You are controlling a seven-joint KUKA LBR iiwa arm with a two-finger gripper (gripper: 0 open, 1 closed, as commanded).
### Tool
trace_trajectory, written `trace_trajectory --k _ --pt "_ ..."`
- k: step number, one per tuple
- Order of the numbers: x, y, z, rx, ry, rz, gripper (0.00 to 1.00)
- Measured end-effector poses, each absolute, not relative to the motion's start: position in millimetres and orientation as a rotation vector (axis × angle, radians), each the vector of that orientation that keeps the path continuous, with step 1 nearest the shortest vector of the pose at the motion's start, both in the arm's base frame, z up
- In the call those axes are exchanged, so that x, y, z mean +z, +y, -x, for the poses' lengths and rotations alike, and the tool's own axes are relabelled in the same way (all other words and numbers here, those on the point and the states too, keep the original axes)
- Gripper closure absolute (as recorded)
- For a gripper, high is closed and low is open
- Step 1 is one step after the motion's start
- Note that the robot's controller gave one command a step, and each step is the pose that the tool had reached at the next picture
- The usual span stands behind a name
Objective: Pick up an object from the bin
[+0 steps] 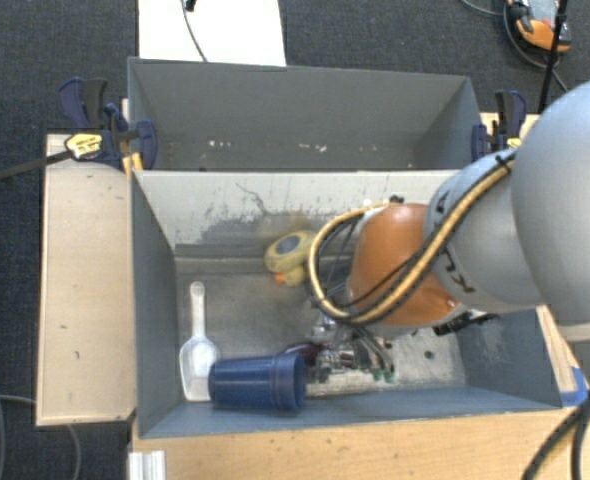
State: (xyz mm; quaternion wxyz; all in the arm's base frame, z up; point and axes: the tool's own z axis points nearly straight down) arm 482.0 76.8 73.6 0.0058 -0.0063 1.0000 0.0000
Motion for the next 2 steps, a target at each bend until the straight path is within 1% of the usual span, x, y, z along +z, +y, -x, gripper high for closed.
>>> trace_trajectory --k 1,2 --pt "79.6 76.6 -480.1 -0.001 3.140 0.023 1.00" --pt "99.3 76.6 -478.2 -0.001 3.148 0.025 1.00"
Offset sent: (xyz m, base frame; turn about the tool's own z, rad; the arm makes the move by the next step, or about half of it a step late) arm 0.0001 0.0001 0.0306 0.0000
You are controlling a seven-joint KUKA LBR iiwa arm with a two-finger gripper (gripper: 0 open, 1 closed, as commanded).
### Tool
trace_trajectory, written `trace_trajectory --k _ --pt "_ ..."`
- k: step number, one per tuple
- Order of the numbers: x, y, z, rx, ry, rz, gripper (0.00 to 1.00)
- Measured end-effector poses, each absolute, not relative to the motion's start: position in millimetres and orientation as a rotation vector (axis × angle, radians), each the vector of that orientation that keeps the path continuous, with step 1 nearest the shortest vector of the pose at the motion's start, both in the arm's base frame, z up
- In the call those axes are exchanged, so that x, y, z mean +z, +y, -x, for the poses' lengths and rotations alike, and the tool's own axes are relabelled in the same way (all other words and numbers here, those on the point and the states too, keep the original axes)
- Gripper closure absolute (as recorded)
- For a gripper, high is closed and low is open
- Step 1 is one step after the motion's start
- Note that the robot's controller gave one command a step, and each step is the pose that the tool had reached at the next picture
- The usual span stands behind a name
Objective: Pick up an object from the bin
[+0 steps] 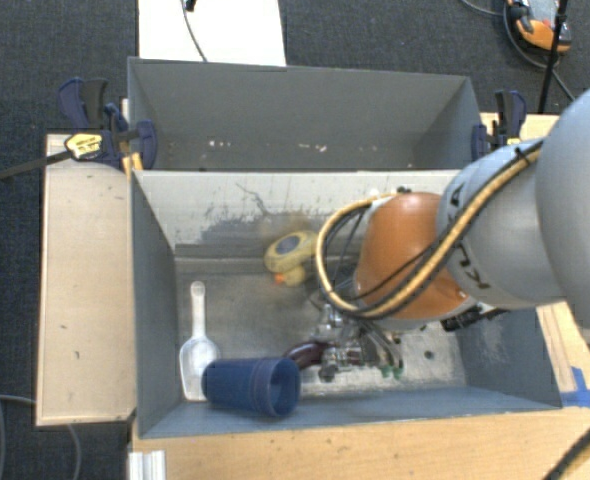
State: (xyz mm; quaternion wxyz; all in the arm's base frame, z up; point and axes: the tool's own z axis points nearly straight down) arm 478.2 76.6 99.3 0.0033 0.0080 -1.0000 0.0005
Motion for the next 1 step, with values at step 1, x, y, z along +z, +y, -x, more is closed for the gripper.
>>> trace_trajectory --k 1 --pt "125.0 76.7 -479.7 0.000 -3.139 -0.029 1.00"
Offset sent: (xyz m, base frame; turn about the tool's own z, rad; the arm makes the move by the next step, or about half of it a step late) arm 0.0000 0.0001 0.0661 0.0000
